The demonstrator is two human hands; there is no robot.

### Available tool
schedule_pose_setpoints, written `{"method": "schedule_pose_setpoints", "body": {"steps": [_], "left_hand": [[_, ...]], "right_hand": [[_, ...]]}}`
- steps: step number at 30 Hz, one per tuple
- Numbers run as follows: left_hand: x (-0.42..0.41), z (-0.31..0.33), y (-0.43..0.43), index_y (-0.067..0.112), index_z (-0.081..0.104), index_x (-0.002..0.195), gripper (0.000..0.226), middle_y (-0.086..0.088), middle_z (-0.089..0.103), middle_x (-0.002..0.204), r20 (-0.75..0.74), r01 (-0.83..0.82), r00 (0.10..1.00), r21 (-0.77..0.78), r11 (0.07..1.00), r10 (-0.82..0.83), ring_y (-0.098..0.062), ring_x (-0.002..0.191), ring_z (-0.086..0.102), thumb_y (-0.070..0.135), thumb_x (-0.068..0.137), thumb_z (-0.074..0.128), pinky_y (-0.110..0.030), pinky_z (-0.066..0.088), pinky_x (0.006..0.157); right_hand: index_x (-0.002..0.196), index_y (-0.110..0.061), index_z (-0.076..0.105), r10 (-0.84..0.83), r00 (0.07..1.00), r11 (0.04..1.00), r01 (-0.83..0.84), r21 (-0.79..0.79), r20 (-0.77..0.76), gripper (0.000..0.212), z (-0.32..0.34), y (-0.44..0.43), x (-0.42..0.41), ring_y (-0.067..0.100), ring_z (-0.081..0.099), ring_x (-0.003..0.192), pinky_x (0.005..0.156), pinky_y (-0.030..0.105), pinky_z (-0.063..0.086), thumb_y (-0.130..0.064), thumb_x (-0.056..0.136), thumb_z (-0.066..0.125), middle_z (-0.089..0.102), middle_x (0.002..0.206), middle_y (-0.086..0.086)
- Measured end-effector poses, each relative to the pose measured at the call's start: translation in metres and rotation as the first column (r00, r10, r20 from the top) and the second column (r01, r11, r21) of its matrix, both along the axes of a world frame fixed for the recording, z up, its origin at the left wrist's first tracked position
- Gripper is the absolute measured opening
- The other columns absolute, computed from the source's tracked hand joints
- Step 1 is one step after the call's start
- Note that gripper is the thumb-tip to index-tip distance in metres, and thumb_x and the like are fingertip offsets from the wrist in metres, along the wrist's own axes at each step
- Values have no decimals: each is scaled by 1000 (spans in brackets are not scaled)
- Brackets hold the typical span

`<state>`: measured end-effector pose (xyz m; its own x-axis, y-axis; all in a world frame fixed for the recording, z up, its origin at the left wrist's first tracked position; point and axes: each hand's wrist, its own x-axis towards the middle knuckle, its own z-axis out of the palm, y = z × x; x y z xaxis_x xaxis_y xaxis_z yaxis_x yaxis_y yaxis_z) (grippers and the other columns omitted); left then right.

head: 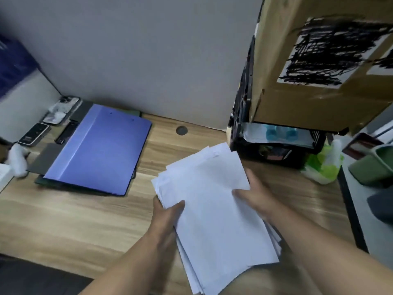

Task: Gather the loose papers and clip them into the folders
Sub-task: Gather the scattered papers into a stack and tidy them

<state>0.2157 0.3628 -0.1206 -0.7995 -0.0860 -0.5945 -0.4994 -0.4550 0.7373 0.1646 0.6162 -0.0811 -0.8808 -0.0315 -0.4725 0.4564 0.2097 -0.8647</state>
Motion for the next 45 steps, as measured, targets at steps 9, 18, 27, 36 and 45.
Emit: {"method": "schedule_pose_setpoints", "body": {"steps": [9, 18, 27, 36, 45], "left_hand": [[-108, 95, -101, 4, 59, 134, 53, -17, 72, 127, -289, 356, 882, -111, 928, -373, -34, 112, 72, 10, 85, 78, -43, 61, 87], [-94, 157, -138, 21, 73, 116, 25, -4, 78, 116, -474, 386, 729, -311, 868, -494, -23, 107, 73, 15, 91, 74, -30, 59, 79], [-70, 118, -131, 29, 57, 138, 63, 4, 71, 131, -336, 556, 648, -405, 726, -684, -18, 122, 67, 14, 84, 85, -45, 55, 99], [-68, 137, -122, 40, 48, 138, 70, 11, 71, 127, -414, 488, 665, -389, 781, -621, -12, 120, 67, 35, 76, 81, -37, 54, 95], [-75, 174, -98, 21, 56, 72, 48, 9, 59, 77, -440, 220, 841, -254, 942, -315, -12, 71, 51, 64, 90, 63, -29, 40, 67]], "right_hand": [[111, -18, 71, -291, 916, 951, 307, 16, -277, 30, 83, -88, -11, 11, 75, 94, 84, 36, 60, -10, 84, 81, 79, 101, -8], [112, -5, 72, -544, 748, 835, 435, -337, -381, 29, 112, -140, 54, 26, 72, 100, 82, 35, 58, -3, 83, 75, 76, 109, 13], [124, -13, 65, -643, 718, 761, 561, -326, -266, 53, 79, -171, 76, 29, 72, 109, 89, 45, 60, -8, 74, 84, 76, 114, 9], [125, -18, 56, -699, 636, 710, 567, -418, -326, 53, 105, -173, 71, 20, 73, 100, 79, 32, 59, -33, 80, 82, 75, 114, 4], [91, -11, 56, -836, 422, 522, 809, -272, -350, 32, 131, -183, 50, 13, 55, 69, 61, 29, 43, -39, 91, 71, 59, 78, -7]]}}
